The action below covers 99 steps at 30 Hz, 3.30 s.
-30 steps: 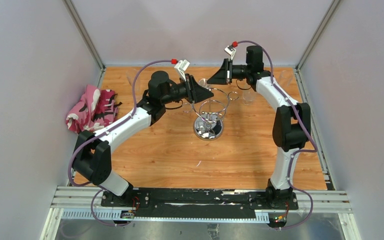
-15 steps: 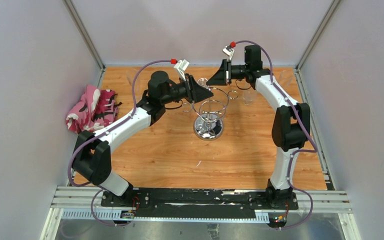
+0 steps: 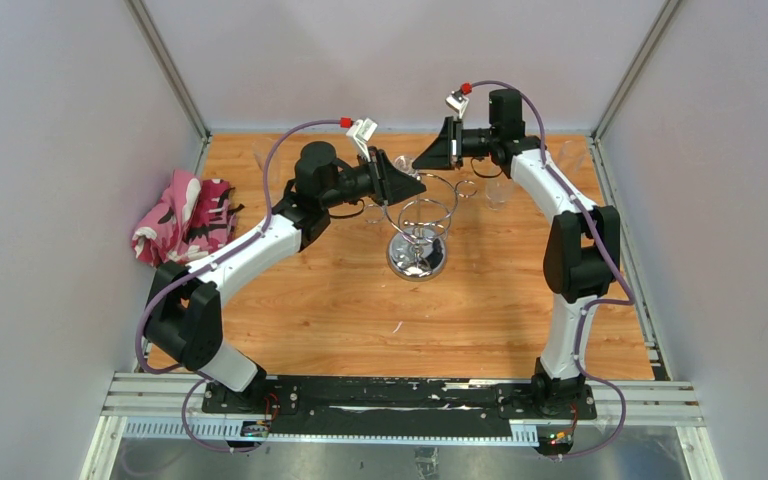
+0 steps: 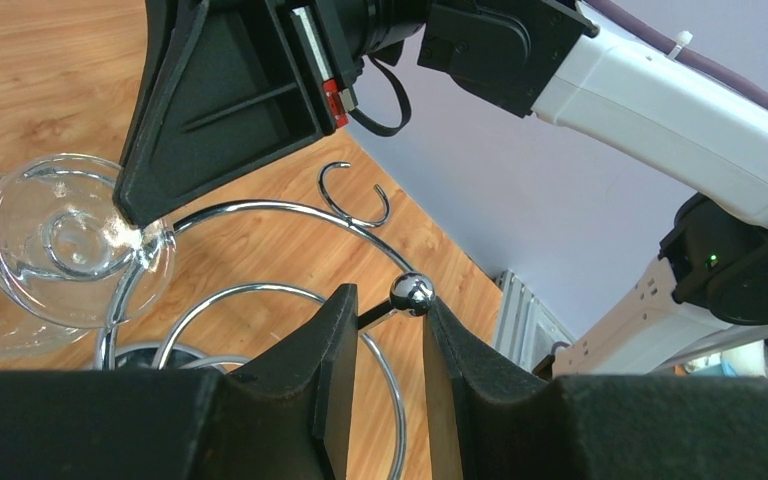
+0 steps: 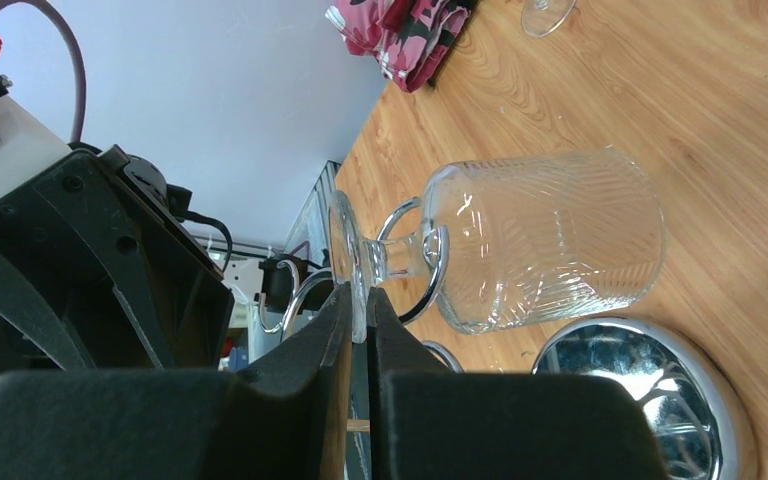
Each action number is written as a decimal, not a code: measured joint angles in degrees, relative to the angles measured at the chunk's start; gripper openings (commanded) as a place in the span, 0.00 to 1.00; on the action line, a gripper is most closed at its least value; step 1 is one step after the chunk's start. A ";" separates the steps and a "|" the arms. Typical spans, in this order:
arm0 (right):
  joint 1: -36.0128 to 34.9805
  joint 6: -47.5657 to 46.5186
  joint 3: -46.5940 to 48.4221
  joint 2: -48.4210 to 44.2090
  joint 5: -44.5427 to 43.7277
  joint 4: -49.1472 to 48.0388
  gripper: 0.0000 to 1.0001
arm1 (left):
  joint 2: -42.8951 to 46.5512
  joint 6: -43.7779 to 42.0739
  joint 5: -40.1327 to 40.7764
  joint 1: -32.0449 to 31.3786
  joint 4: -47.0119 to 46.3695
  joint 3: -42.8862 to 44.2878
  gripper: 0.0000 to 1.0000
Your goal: Take the wine glass off the wine glass rack
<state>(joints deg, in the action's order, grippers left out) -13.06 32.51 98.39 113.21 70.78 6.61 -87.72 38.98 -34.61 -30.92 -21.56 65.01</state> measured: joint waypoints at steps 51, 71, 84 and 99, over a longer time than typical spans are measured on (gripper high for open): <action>4.76 36.98 -1.38 4.94 -2.12 -28.74 0.00 | 5.27 0.70 8.35 4.98 8.07 6.23 0.44; 8.26 44.61 18.45 9.94 -1.99 -29.99 0.00 | -33.97 48.61 1.11 17.35 -56.81 12.55 0.49; 7.89 50.38 19.98 10.21 -1.97 -34.29 0.00 | -35.65 53.33 -1.01 15.63 -64.96 17.94 0.51; 6.05 51.69 23.17 9.33 -1.81 -35.74 0.00 | -37.42 53.66 -0.92 14.60 -64.94 17.53 0.52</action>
<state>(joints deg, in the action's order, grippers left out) -7.01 84.20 121.56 122.54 68.97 -29.12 -125.14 92.64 -35.53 -16.32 -86.50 82.54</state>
